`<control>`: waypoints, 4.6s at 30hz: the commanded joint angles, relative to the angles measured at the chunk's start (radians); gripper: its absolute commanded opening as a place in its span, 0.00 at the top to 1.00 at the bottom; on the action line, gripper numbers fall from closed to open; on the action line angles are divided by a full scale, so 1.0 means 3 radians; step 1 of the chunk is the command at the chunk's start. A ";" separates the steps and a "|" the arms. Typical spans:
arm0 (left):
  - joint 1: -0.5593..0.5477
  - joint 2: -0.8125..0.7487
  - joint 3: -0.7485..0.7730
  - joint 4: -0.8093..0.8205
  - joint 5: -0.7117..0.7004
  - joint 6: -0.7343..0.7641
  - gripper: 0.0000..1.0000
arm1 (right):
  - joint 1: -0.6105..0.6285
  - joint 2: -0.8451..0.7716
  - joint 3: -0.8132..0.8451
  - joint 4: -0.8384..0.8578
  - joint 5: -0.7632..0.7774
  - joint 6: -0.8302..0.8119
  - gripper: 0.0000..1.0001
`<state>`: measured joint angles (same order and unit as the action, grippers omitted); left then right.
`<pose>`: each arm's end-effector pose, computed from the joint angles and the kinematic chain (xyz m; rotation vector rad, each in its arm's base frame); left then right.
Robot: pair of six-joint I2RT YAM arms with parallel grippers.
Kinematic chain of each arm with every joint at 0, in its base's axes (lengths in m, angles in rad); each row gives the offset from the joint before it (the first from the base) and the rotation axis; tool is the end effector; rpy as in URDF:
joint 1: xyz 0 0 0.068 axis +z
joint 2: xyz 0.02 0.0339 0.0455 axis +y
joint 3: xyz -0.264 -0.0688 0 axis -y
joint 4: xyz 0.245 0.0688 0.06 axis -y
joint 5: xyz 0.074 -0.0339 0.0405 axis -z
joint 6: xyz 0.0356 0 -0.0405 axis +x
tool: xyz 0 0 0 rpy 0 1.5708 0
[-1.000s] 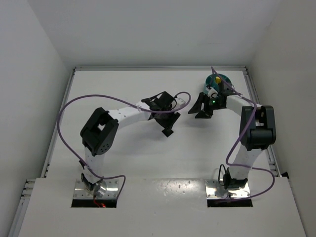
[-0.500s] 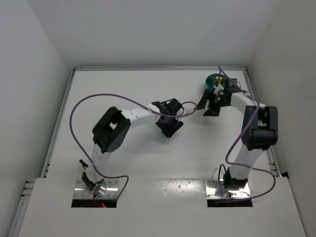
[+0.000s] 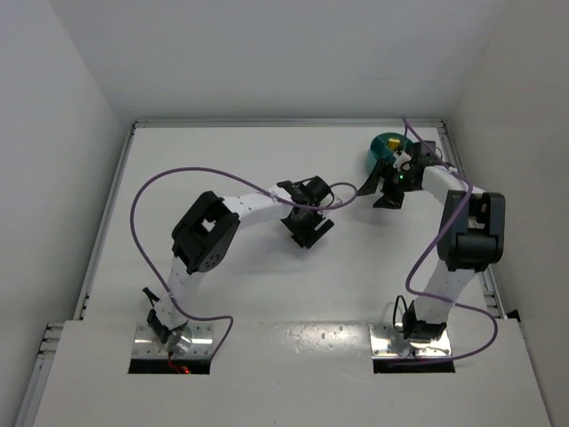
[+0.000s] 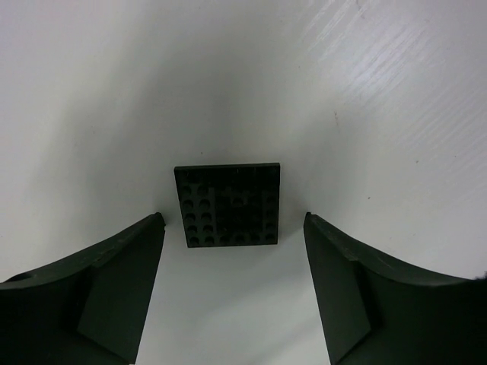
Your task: Sort the legos into containers by color
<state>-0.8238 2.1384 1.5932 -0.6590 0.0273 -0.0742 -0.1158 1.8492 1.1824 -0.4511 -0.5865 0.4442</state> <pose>0.2995 -0.3248 0.1580 1.0359 2.6137 -0.2608 0.3674 -0.0229 0.1698 0.5565 2.6040 0.8914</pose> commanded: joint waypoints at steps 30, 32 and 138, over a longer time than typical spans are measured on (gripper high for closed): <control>-0.0112 0.0375 -0.0024 -0.0161 0.0027 0.0033 0.72 | -0.0136 -0.0130 0.0058 0.0066 -0.0218 0.0023 0.24; -0.0112 0.0211 -0.0135 -0.0018 -0.0004 0.0002 0.74 | -0.0136 -0.0130 -0.0029 0.0117 -0.0345 0.0058 0.24; 0.1207 -0.1994 -0.1097 0.0750 -0.0116 -0.0320 0.00 | 0.0504 0.1138 0.3233 -0.1145 0.1883 -0.1031 1.00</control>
<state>-0.4808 1.5242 1.2572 -0.4427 0.0246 -0.1398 0.0448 2.1990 2.1151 -0.7887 -0.1036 0.1528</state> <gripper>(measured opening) 0.995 0.023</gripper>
